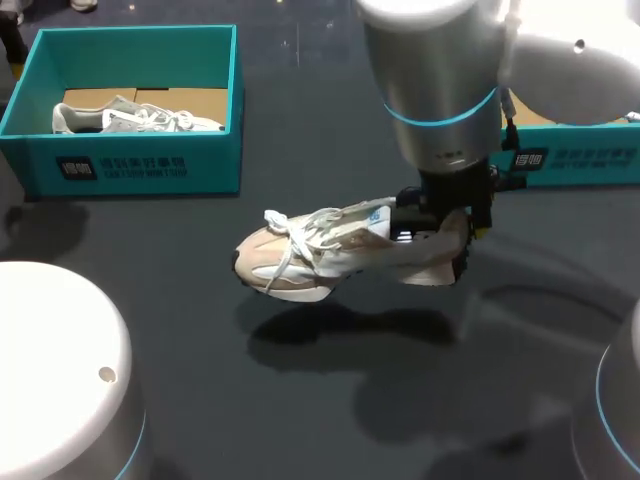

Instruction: Take the shoe out of the shoebox, open the shoe tongue, remove and reinsert the insole, then place the shoe into the shoebox

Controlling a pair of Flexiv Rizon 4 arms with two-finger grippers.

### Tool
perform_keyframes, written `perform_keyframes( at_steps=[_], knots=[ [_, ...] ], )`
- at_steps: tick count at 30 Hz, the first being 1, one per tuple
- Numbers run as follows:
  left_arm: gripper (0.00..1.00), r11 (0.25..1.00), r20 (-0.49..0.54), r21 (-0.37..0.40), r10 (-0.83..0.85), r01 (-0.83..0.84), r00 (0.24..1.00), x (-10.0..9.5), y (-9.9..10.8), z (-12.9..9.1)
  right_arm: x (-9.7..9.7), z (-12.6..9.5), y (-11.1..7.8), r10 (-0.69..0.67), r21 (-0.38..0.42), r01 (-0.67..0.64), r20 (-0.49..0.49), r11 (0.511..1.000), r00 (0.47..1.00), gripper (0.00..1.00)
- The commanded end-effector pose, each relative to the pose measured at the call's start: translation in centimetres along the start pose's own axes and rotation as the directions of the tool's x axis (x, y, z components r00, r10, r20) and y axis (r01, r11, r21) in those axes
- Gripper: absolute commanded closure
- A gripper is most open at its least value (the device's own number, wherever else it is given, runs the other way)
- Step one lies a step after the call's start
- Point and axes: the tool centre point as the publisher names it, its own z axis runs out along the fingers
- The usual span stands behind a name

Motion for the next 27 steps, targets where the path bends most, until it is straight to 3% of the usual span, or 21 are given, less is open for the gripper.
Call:
perform_keyframes(
  at_steps=[1,13,27],
  knots=[
    [0.0,1.0,-0.002,0.0,0.001,-0.001,1.0,0.0,0.0,0.0,1.6,2.0,0.1,0.004,0.012,-0.004,-0.003,1.0,1.0,1.0],
    [0.0,1.0,-0.002,0.0,0.001,-0.001,1.0,0.0,0.0,0.0,3.4,6.5,0.5,-0.008,0.013,0.008,-0.021,1.0,1.0,1.0],
    [0.0,1.0,-0.002,0.0,0.001,-0.001,1.0,0.0,0.0,0.0,2.8,10.4,-0.8,0.026,0.027,-0.025,-0.02,0.999,0.999,1.0]
  ],
)
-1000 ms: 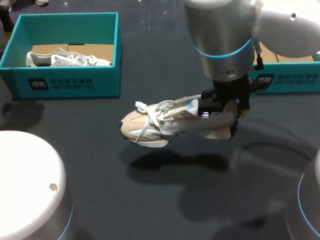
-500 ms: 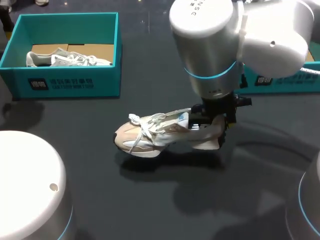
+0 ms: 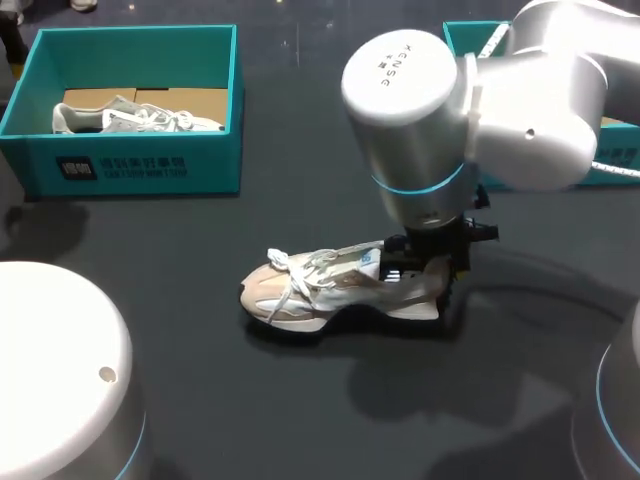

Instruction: Take the shoe out of the shoebox, open the shoe tongue, remove and reinsert the insole, then place the shoe into the shoebox

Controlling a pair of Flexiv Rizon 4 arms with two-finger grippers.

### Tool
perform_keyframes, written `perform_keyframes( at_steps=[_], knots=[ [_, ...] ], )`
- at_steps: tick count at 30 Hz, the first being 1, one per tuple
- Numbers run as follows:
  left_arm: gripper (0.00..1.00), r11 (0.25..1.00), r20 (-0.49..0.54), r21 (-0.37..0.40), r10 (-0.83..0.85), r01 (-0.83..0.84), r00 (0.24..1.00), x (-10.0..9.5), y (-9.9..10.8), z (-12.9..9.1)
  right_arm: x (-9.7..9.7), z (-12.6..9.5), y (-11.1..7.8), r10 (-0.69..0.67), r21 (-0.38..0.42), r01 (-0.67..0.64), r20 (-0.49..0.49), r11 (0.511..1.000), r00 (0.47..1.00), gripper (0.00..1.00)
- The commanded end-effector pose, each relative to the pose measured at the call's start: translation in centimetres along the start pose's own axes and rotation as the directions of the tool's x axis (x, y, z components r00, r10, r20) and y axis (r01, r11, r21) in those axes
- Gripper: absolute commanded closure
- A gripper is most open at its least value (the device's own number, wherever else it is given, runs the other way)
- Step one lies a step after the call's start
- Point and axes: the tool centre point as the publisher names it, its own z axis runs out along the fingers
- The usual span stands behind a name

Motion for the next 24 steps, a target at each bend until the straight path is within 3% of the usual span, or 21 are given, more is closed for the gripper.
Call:
perform_keyframes(
  at_steps=[1,24],
  knots=[
    [0.0,1.0,-0.002,0.0,0.001,-0.001,1.0,0.0,0.0,0.0,-0.3,1.6,-0.2,0.007,0.007,-0.007,-0.023,1.0,1.0,1.0],
    [0.0,1.0,-0.002,0.0,0.001,-0.001,1.0,0.0,0.0,0.0,0.6,6.4,0.3,-0.003,0.049,0.006,-0.066,0.999,0.998,1.0]
  ],
)
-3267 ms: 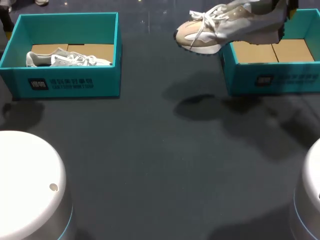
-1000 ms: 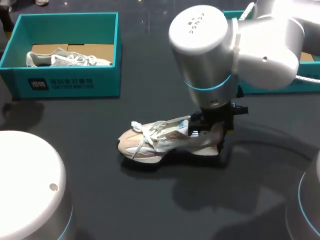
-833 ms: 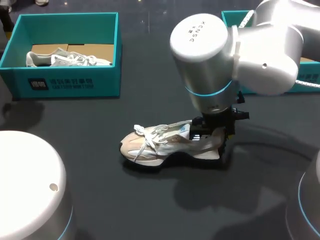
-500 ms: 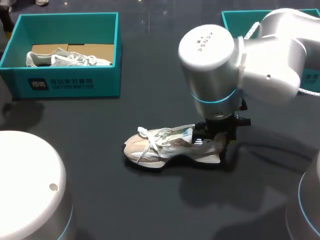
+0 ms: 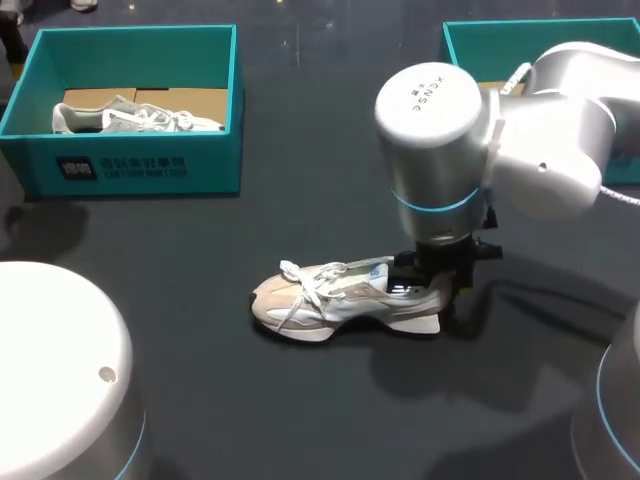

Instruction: Take the shoe out of the shoebox, open the shoe tongue, remove and reinsert the insole, then place the shoe into the shoebox

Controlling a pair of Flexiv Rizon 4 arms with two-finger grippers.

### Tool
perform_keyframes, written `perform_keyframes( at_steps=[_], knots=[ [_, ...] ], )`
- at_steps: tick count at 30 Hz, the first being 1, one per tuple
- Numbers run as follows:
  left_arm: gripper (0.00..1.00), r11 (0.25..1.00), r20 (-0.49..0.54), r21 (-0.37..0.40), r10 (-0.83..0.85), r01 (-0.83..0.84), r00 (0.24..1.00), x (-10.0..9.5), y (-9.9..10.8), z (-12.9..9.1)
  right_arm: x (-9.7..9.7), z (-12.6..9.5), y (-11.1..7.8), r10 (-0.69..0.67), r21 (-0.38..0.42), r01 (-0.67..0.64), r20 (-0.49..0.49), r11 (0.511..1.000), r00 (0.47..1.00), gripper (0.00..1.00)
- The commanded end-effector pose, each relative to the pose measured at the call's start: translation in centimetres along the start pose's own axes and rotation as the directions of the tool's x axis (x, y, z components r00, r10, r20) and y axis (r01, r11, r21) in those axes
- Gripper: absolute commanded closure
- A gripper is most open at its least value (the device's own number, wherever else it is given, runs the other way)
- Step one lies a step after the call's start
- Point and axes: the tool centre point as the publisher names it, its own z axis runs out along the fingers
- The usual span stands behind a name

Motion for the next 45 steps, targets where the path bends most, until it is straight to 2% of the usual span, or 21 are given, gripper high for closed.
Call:
perform_keyframes(
  at_steps=[1,15,23,24,27,29,30,36,42,44,45],
  knots=[
    [0.0,1.0,-0.002,0.0,0.001,-0.001,1.0,0.0,0.0,0.0,0.2,1.0,0.1,-0.001,0.011,0.002,-0.012,1.0,1.0,1.0],
    [0.0,1.0,-0.002,0.0,0.001,-0.001,1.0,0.0,0.0,0.0,0.3,3.0,0.0,-0.007,0.037,0.009,-0.051,0.999,0.999,1.0],
    [0.0,1.0,-0.002,0.0,0.001,-0.001,1.0,0.0,0.0,0.0,0.3,3.1,-0.2,-0.005,0.046,0.008,-0.068,0.999,0.998,1.0],
    [0.0,1.0,-0.002,0.0,0.001,-0.001,1.0,0.0,0.0,0.0,0.3,3.0,-0.2,-0.004,0.046,0.007,-0.068,0.999,0.998,0.84],
    [0.0,1.0,-0.002,0.0,0.001,-0.001,1.0,0.0,0.0,0.0,0.2,2.5,-0.1,-0.003,0.045,0.006,-0.072,0.999,0.997,0.44],
    [0.0,1.0,-0.002,0.0,0.001,-0.001,1.0,0.0,0.0,0.0,0.2,2.1,0.0,-0.007,0.038,0.01,-0.081,0.999,0.997,0.11],
    [0.0,1.0,-0.002,0.0,0.001,-0.001,1.0,0.0,0.0,0.0,0.2,1.9,0.0,-0.007,0.038,0.011,-0.081,0.999,0.997,0.02],
    [0.0,1.0,-0.002,0.0,0.001,-0.001,1.0,0.0,0.0,0.0,0.0,-0.2,0.2,-0.022,0.013,0.024,-0.133,1.0,0.991,0.0],
    [0.0,1.0,-0.002,0.0,0.001,-0.001,1.0,0.0,0.0,0.0,-0.9,-4.4,0.8,-0.079,-0.05,0.07,-0.205,0.996,0.976,0.0],
    [0.0,1.0,-0.002,0.0,0.001,-0.001,1.0,0.0,0.0,0.0,-1.4,-5.9,1.0,-0.128,-0.084,0.109,-0.266,0.99,0.956,0.0],
    [0.0,1.0,-0.002,0.0,0.001,-0.001,1.0,0.0,0.0,0.0,-1.6,-6.5,1.1,-0.153,-0.09,0.133,-0.266,0.987,0.952,0.0]
  ],
)
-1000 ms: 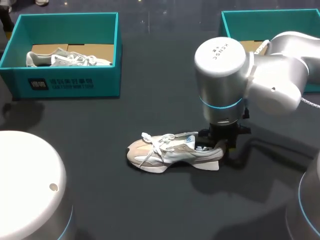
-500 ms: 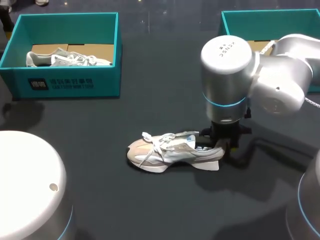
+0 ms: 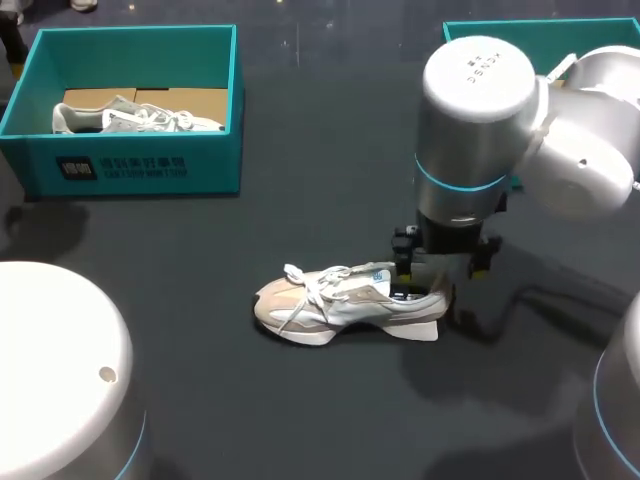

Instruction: Take the shoe out of the shoebox, open the shoe tongue, remove and reinsert the insole, then place the shoe into the shoebox

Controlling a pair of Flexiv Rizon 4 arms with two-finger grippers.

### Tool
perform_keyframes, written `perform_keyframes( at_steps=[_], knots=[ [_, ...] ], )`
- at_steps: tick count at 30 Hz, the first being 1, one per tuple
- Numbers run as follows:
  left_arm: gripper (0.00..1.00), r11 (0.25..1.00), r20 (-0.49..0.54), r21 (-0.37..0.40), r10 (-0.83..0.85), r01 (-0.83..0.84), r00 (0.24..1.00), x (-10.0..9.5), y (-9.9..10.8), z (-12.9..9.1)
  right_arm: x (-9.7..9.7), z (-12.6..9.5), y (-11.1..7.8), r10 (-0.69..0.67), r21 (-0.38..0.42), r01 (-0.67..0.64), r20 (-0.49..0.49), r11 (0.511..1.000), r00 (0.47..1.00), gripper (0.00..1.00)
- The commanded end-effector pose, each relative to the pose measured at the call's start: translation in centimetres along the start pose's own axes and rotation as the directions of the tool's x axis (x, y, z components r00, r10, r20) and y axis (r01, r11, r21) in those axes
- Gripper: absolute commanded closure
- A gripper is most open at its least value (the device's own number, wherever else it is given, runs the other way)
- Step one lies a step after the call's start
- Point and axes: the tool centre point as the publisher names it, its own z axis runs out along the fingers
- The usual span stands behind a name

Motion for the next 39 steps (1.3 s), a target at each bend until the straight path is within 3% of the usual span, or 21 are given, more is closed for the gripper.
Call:
perform_keyframes(
  at_steps=[1,3,7,9,10,22,25,27,30,33,34,35,39],
  knots=[
    [0.0,1.0,-0.002,0.0,0.001,-0.001,1.0,0.0,0.0,0.0,-2.4,-4.8,-0.5,-0.099,-0.067,0.091,-0.125,0.994,0.987,0.0],
    [0.0,1.0,-0.002,0.0,0.001,-0.001,1.0,0.0,0.0,0.0,-2.4,-5.9,-0.3,-0.168,-0.071,0.159,-0.149,0.985,0.974,0.0],
    [0.0,1.0,-0.002,0.0,0.001,-0.001,1.0,0.0,0.0,0.0,-3.0,-8.3,0.1,-0.32,-0.172,0.288,-0.205,0.942,0.925,0.0],
    [0.0,1.0,-0.002,0.0,0.001,-0.001,1.0,0.0,0.0,0.0,-3.2,-9.4,0.3,-0.452,-0.275,0.378,-0.301,0.884,0.84,0.0],
    [0.0,1.0,-0.002,0.0,0.001,-0.001,1.0,0.0,0.0,0.0,-3.3,-10.0,0.4,-0.524,-0.325,0.422,-0.361,0.846,0.771,0.0],
    [0.0,1.0,-0.002,0.0,0.001,-0.001,1.0,0.0,0.0,0.0,-3.3,-10.0,0.4,-0.524,-0.325,0.422,-0.361,0.846,0.771,0.0],
    [0.0,1.0,-0.002,0.0,0.001,-0.001,1.0,0.0,0.0,0.0,-5.1,-9.6,-0.6,-0.625,-0.522,0.405,-0.362,0.751,0.692,0.0],
    [0.0,1.0,-0.002,0.0,0.001,-0.001,1.0,0.0,0.0,0.0,-6.2,-9.6,-1.1,-0.693,-0.608,0.415,-0.337,0.677,0.637,0.0],
    [0.0,1.0,-0.002,0.0,0.001,-0.001,1.0,0.0,0.0,0.0,-7.0,-9.7,-1.5,-0.764,-0.677,0.438,-0.3,0.592,0.571,0.0],
    [0.0,1.0,-0.002,0.0,0.001,-0.001,1.0,0.0,0.0,0.0,-8.3,-9.2,-1.8,-0.808,-0.746,0.439,-0.222,0.501,0.545,0.0],
    [0.0,1.0,-0.002,0.0,0.001,-0.001,1.0,0.0,0.0,0.0,-8.7,-8.7,-1.7,-0.809,-0.753,0.433,-0.22,0.496,0.544,0.0],
    [0.0,1.0,-0.002,0.0,0.001,-0.001,1.0,0.0,0.0,0.0,-8.9,-8.4,-1.7,-0.838,-0.772,0.439,-0.212,0.459,0.502,0.0],
    [0.0,1.0,-0.002,0.0,0.001,-0.001,1.0,0.0,0.0,0.0,-8.9,-8.4,-1.7,-0.838,-0.772,0.439,-0.212,0.459,0.502,0.0]
  ],
)
